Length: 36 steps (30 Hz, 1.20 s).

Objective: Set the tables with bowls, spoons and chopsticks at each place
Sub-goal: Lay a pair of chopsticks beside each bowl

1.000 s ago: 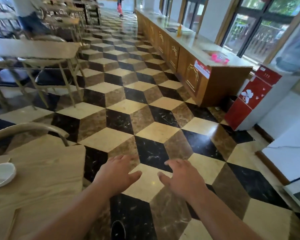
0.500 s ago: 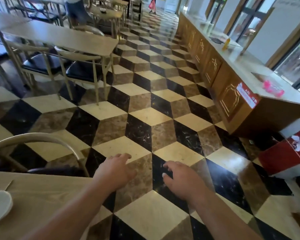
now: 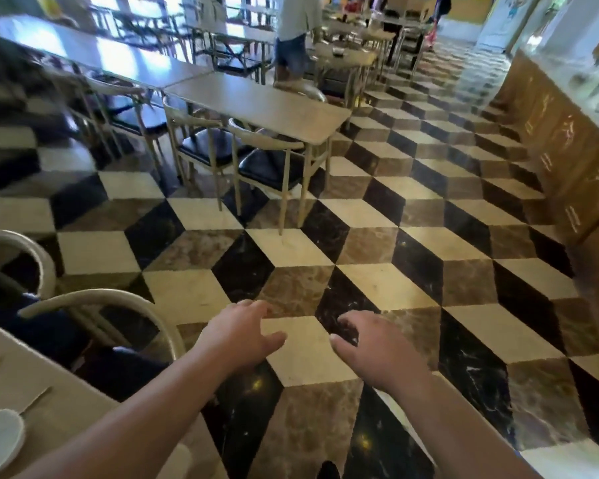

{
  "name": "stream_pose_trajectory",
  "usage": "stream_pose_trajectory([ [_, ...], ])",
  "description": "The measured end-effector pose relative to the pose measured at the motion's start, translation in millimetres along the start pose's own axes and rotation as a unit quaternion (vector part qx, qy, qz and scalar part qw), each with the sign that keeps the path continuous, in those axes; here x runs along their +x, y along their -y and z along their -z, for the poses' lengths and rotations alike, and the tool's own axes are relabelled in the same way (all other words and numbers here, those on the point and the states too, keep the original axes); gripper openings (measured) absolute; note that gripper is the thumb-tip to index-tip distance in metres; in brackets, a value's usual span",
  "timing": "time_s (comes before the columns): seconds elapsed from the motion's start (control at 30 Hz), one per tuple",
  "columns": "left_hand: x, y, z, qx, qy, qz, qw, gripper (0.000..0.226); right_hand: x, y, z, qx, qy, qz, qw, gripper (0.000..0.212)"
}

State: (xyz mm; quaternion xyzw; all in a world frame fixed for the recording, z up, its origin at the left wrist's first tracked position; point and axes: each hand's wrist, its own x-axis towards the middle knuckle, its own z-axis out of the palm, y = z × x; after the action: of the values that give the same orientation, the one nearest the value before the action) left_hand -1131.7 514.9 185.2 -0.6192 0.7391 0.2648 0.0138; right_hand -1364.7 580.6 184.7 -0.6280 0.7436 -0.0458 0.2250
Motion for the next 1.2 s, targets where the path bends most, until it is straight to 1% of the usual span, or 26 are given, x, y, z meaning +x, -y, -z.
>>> stream_pose_trajectory([
  [0.1,29.0,-6.6,18.8,-0.021,-0.035,0.071,0.997,0.068,65.0,1.9,31.2,-0.017,0.035,0.059,0.997,0.056],
  [0.2,52.9,0.1,37.7,-0.059,-0.057,0.115,0.990,0.068,127.1,22.8,56.6,-0.028,0.055,0.118,0.991,0.054],
  [0.33,79.0,33.9,60.3,-0.112,-0.082,0.181,0.974,0.069,194.2,74.5,64.6,-0.054,0.076,0.199,0.976,0.055],
  [0.5,125.3,92.9,77.5,-0.166,-0.134,0.252,0.944,0.071,275.5,147.1,50.2,-0.098,0.116,0.268,0.952,0.060],
  [0.63,180.2,144.7,92.7,-0.214,-0.168,0.286,0.919,0.074,351.6,208.1,39.2,-0.153,0.134,0.301,0.932,0.064],
  [0.77,228.2,189.0,123.0,-0.251,-0.183,0.305,0.900,0.079,415.7,277.0,49.4,-0.195,0.143,0.321,0.916,0.066],
  [0.9,253.8,234.0,173.2,-0.251,-0.213,0.328,0.885,0.081,466.3,351.0,57.7,-0.198,0.126,0.348,0.908,0.071],
  [0.97,256.6,255.4,198.0,-0.244,-0.225,0.347,0.877,0.081,481.5,387.0,54.0,-0.199,0.138,0.364,0.900,0.075],
  [1.1,249.0,299.5,225.8,-0.248,-0.266,0.409,0.837,0.078,496.6,461.8,38.0,-0.209,0.198,0.416,0.862,0.073],
  [1.2,237.4,330.8,230.2,-0.253,-0.285,0.476,0.793,0.075,511.8,513.1,13.2,-0.215,0.226,0.469,0.826,0.071],
])
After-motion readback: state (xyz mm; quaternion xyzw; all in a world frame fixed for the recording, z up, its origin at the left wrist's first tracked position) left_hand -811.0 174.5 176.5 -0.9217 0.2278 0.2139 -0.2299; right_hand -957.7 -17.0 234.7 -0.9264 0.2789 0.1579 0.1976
